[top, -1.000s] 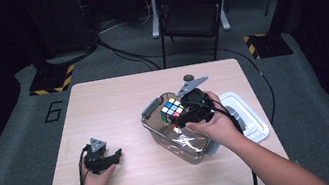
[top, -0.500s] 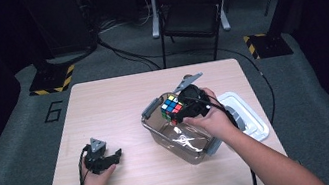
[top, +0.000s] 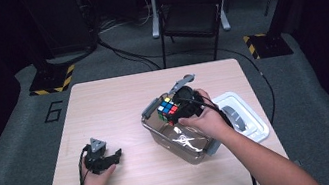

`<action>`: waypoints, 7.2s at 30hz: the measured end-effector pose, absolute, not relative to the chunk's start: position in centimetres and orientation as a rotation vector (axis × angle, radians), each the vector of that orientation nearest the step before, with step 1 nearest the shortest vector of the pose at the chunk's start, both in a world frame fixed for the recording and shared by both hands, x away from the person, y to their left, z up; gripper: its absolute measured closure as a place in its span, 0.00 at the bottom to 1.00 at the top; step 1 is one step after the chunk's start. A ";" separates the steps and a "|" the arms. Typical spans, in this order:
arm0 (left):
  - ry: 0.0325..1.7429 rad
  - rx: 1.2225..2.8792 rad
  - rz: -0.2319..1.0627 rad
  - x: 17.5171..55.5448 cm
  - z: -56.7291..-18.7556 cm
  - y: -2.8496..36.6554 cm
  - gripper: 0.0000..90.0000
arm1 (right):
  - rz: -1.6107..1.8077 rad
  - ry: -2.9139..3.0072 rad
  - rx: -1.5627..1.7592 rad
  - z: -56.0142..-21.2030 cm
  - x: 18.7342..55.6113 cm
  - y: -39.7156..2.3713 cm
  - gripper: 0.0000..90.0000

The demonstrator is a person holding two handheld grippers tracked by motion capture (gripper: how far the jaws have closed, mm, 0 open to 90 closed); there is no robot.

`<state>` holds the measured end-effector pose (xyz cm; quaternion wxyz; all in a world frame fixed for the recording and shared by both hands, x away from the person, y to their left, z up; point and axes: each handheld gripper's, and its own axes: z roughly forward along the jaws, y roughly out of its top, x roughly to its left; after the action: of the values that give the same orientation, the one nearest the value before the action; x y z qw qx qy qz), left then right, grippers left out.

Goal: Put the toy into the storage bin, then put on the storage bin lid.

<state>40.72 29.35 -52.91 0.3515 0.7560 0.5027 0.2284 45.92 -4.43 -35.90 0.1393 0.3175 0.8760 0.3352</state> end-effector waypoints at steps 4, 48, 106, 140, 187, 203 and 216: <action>1.301 1.957 0.591 40.7 -52.9 29.3 0.34 | 0.958 2.532 0.914 -36.2 46.1 -4.1 0.38; 1.301 1.957 0.591 40.7 -52.9 29.3 0.34 | 0.814 2.614 0.973 -41.7 48.8 -1.7 0.38; 1.301 1.958 0.592 40.7 -52.9 29.3 0.34 | 0.732 2.660 1.023 -43.8 49.8 -0.6 0.38; 1.298 1.960 0.591 40.7 -52.9 29.3 0.33 | 0.870 2.595 0.978 -39.7 47.2 -3.0 0.33; 1.296 1.962 0.590 40.7 -52.9 29.3 0.33 | 1.038 2.456 1.000 -34.3 45.2 -10.1 0.38; 1.296 1.963 0.590 40.7 -52.9 29.3 0.33 | 1.002 2.405 1.073 -34.1 45.7 -12.9 0.38; 1.296 1.963 0.590 40.7 -52.9 29.3 0.33 | 0.960 2.331 1.160 -34.8 46.3 -15.8 0.40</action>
<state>40.72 29.35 -52.90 0.3509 0.7580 0.5004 0.2279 46.30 -15.83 -34.85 0.1825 0.4110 0.8259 0.3401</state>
